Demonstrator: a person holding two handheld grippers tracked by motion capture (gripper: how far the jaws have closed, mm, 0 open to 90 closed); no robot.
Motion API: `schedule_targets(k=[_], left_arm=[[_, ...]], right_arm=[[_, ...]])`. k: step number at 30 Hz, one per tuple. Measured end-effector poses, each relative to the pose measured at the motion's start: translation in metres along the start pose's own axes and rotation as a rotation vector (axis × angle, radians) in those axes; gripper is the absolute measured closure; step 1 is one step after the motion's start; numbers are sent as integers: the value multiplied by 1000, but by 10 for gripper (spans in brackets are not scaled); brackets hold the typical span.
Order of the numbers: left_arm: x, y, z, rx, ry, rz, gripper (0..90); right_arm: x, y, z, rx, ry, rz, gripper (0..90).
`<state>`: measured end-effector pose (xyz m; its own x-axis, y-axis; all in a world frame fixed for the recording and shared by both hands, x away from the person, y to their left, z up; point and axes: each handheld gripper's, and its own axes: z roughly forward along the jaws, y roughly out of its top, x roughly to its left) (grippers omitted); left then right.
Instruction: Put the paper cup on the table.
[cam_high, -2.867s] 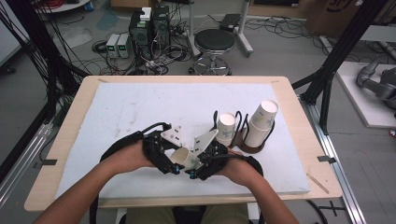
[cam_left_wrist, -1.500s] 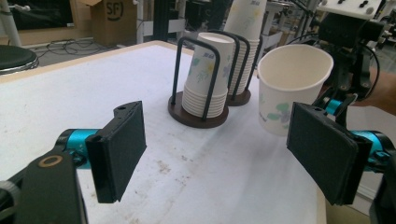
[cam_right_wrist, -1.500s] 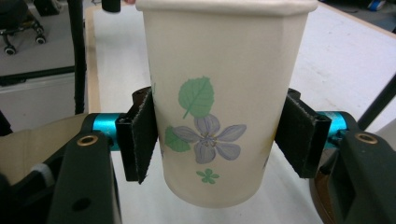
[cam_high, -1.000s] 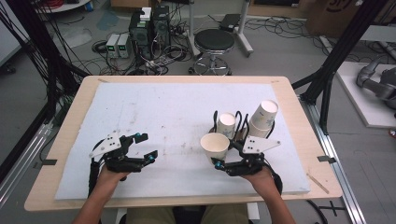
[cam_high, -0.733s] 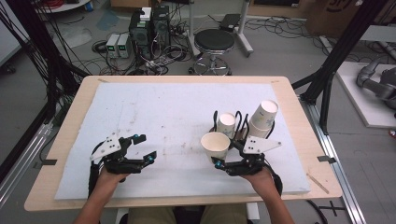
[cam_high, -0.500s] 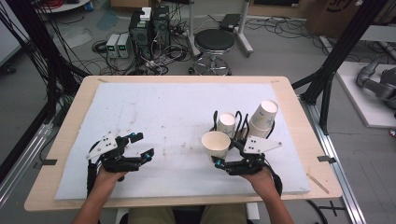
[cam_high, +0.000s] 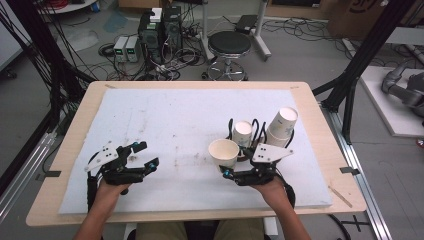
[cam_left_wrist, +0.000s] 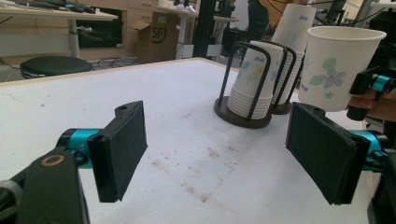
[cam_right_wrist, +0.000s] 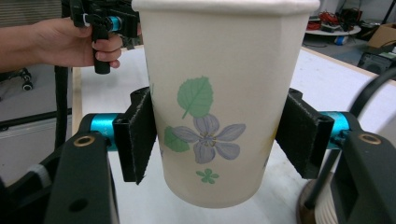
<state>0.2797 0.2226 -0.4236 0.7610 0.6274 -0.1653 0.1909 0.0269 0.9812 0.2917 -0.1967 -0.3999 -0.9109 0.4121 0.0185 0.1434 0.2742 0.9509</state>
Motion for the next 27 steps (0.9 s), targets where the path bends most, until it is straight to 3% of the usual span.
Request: schedule_targets(k=[7, 14, 23, 27], left_arm=[[2, 1, -7, 7, 22, 6, 202], [4, 3, -15, -7, 45, 6, 202], [5, 2, -17, 1, 48, 4, 202], [5, 1, -16, 5, 47, 3, 202]], right_arm=[[3, 3, 25, 10, 8, -8, 347], [6, -1, 57, 12, 17, 14, 348], [8, -6, 79, 35, -21, 29, 348], [7, -9, 89, 96, -55, 38, 348]])
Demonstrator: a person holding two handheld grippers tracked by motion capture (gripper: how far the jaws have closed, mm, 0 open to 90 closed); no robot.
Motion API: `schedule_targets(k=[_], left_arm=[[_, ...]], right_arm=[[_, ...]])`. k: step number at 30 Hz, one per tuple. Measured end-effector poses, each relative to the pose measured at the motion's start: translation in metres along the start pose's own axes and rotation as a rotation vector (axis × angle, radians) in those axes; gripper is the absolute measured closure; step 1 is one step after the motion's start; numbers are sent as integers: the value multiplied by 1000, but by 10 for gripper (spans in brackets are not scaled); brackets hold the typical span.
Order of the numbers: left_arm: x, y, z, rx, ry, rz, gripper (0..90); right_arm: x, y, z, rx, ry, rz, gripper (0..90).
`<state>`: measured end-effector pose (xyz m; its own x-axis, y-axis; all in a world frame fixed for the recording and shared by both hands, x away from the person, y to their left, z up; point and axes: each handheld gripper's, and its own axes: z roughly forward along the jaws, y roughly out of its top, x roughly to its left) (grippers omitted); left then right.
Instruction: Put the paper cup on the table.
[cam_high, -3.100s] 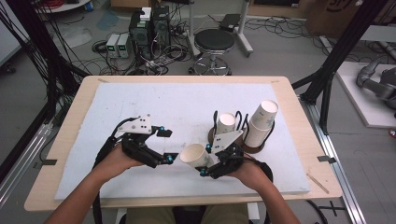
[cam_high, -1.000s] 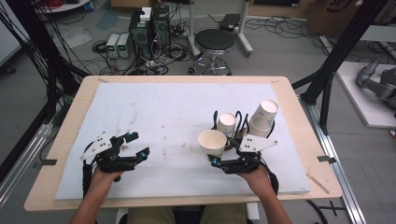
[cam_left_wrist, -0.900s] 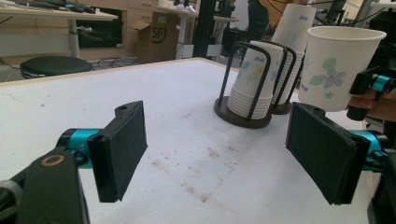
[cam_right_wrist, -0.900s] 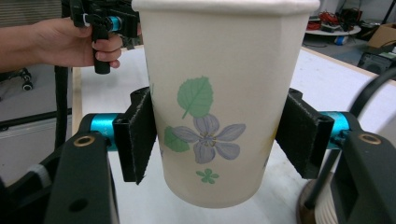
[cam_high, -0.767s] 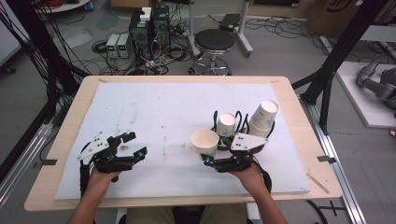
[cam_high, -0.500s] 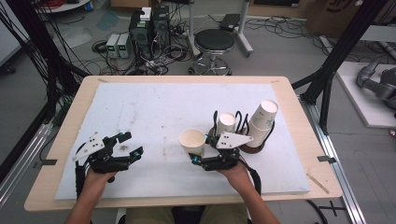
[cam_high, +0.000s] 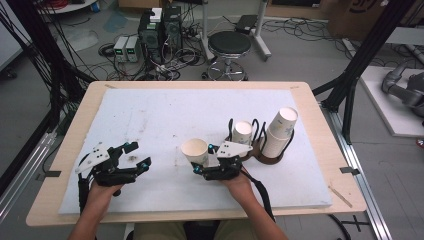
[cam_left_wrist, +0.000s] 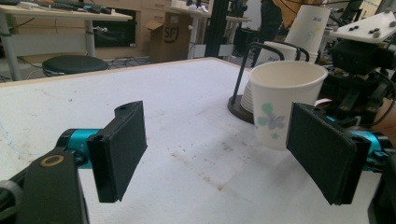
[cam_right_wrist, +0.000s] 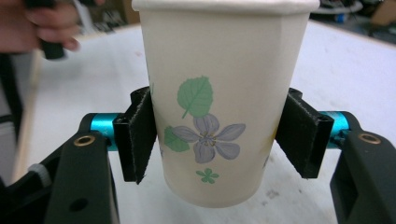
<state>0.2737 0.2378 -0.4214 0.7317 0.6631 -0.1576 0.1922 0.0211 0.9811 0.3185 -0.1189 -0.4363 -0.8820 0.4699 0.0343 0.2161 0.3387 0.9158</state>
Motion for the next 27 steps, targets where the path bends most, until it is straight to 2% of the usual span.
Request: schedule_targets(k=[8, 13, 17, 21, 27], left_arm=[[0, -1, 2, 5, -4, -1, 202], [0, -1, 3, 8, -6, 0, 202], [-1, -1, 4, 12, -10, -1, 202], [0, -1, 5, 14, -8, 0, 202], [0, -1, 5, 21, -5, -6, 202]], right_arm=[[-7, -5, 8, 77, -3, 40, 348], [-9, -7, 12, 121, -15, 38, 348], [-11, -9, 12, 146, -20, 57, 348], [-11, -9, 8, 167, -24, 22, 350], [-11, -12, 0, 213, -13, -3, 343]])
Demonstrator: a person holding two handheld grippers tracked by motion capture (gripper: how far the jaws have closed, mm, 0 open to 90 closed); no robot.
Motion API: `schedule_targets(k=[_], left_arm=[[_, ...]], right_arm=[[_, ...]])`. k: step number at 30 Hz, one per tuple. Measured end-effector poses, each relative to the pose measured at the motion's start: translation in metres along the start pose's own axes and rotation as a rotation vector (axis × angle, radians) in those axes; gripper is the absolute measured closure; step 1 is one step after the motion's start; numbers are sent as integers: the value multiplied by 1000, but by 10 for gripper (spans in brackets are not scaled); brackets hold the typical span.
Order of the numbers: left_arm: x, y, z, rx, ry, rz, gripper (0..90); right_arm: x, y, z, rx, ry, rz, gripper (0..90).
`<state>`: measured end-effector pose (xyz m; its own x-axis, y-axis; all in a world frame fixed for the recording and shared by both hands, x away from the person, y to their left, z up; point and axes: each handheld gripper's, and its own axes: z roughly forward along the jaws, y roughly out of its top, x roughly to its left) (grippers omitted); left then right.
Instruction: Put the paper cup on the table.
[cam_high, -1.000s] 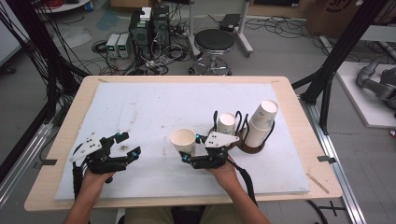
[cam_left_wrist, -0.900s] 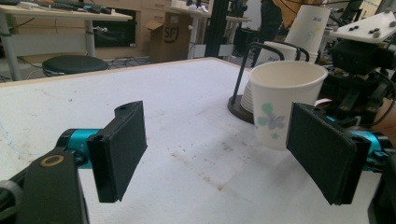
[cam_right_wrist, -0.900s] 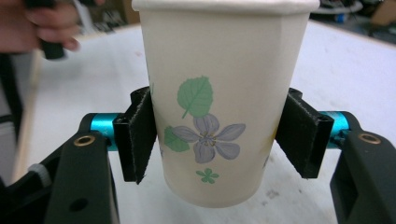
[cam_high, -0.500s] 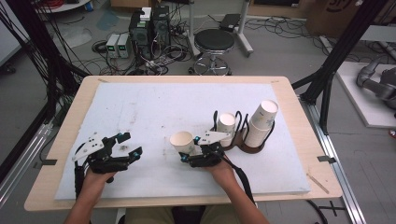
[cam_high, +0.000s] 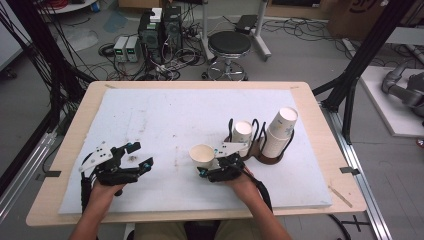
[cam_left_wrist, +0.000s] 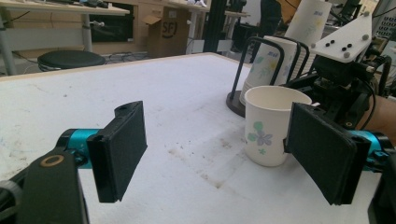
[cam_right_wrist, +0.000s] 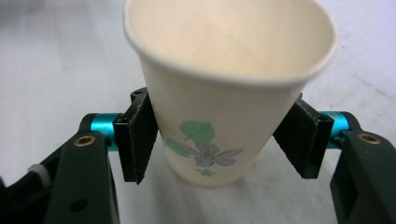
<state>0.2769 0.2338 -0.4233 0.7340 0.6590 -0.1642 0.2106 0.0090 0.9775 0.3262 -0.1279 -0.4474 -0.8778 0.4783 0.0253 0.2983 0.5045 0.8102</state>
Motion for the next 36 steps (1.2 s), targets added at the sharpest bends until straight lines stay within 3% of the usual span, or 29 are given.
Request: schedule_targets(k=[7, 9, 11, 14, 27, 32, 36], left_arm=[[0, -1, 1, 11, 1, -5, 201], [-1, -1, 2, 10, 2, -6, 201], [0, -1, 2, 12, 2, -6, 201], [0, -1, 2, 13, 1, -6, 198], [-2, 0, 7, 21, -12, -17, 190], [-4, 1, 9, 18, -14, -31, 170], [-6, 2, 11, 9, -10, -36, 160]], right_arm=[[-2, -4, -3, 20, 21, 8, 313], [-3, -5, -3, 22, 11, 12, 229], [-3, -6, -5, 24, 10, 34, 207], [-5, -8, -13, -4, 22, 31, 207], [3, -11, -65, -92, 16, 11, 208], [6, -15, -88, -133, -9, 6, 208], [3, -21, -109, -175, -61, 14, 208]])
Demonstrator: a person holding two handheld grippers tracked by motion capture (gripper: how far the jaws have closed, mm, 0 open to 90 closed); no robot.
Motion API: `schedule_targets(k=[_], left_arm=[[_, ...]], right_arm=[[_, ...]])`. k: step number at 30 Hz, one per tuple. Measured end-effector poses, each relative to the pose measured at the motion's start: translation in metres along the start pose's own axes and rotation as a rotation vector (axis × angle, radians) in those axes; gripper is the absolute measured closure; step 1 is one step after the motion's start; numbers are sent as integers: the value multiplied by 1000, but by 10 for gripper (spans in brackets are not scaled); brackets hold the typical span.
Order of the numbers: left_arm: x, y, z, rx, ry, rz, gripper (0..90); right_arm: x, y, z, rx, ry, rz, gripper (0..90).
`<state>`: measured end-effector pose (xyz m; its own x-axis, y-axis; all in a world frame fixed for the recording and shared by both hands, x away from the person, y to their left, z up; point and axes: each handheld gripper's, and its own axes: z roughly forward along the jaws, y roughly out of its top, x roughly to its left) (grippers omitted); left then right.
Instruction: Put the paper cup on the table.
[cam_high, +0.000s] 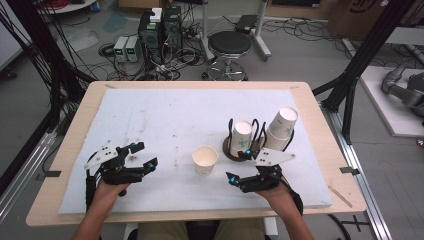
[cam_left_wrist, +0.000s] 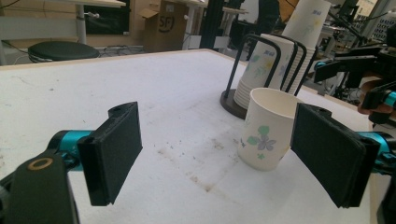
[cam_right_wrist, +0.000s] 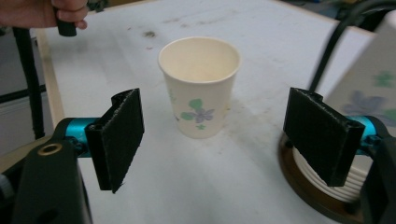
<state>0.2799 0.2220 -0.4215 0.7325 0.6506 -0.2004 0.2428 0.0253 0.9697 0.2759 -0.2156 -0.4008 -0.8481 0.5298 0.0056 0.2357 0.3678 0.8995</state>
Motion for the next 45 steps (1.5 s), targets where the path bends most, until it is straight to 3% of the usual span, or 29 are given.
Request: schedule_targets(k=[8, 13, 28, 45], left_arm=[[-3, 0, 4, 12, -8, 24, 158], [-4, 1, 2, 7, -3, 32, 160], [-8, 1, 1, 6, -7, 46, 160], [-7, 1, 0, -4, 2, 42, 160]], right_arm=[[-9, -10, -34, -62, -77, 59, 208], [-13, -14, -44, -86, -105, 85, 208], [-11, -17, -53, -102, -133, 114, 208], [-10, -19, -55, -92, -153, 101, 208]])
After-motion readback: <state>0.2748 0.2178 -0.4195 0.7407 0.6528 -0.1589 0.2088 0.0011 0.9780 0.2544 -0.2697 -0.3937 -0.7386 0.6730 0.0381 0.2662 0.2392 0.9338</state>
